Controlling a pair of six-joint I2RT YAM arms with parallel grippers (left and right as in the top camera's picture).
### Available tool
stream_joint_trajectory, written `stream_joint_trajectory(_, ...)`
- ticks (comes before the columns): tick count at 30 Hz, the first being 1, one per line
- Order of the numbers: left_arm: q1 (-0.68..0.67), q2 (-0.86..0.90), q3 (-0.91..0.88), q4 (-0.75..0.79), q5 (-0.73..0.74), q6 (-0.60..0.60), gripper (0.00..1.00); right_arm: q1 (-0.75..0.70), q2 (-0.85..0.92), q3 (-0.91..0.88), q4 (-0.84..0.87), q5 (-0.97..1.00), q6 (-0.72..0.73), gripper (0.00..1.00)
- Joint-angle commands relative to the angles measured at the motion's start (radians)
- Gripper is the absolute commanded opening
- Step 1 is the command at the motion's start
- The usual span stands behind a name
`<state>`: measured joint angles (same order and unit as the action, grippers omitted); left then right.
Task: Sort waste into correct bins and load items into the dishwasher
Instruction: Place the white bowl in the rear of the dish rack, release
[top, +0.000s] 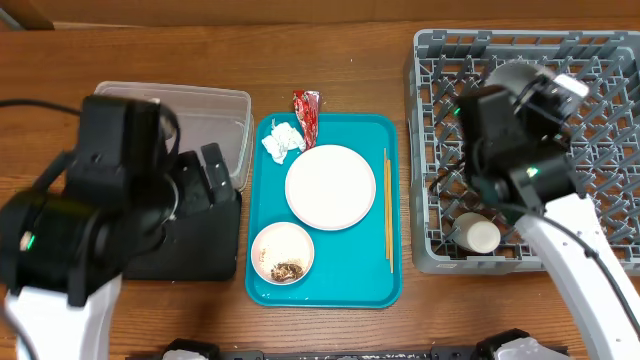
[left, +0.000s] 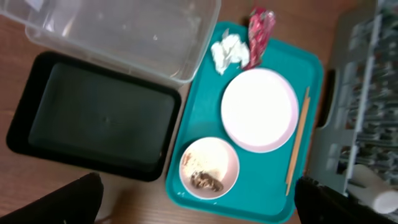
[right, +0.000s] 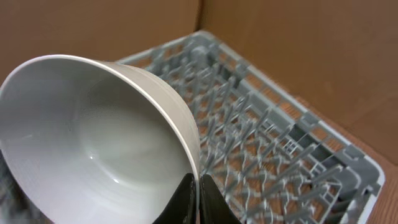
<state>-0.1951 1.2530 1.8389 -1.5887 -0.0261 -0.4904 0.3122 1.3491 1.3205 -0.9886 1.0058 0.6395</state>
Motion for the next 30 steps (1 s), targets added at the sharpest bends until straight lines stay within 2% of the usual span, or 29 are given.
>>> stream_joint_trajectory(1, 0.006, -0.079, 0.004, 0.02, 0.011, 0.024, 1.0, -0.075, 0.063, 0.022, 0.048, 0.052, -0.08, 0.04)
stream_joint_trajectory(10, 0.006, -0.267, 0.004, 0.077, -0.033, 0.034, 1.0, -0.184, 0.282, 0.022, 0.072, 0.083, -0.133, 0.04)
stream_joint_trajectory(14, 0.006, -0.287, 0.004, 0.074, -0.033, 0.034, 1.0, -0.183, 0.352, 0.022, 0.084, 0.155, -0.132, 0.04)
stream_joint_trajectory(18, 0.006, -0.285, 0.003, 0.069, -0.033, 0.034, 1.0, -0.183, 0.414, 0.022, 0.08, 0.148, -0.132, 0.04)
stream_joint_trajectory(28, 0.006, -0.285, 0.003, 0.068, -0.033, 0.034, 1.0, -0.103, 0.444, 0.022, 0.042, 0.128, -0.132, 0.04)
stream_joint_trajectory(30, 0.006, -0.285, 0.003, 0.068, -0.033, 0.034, 1.0, -0.091, 0.444, 0.022, 0.05, 0.172, -0.132, 0.04)
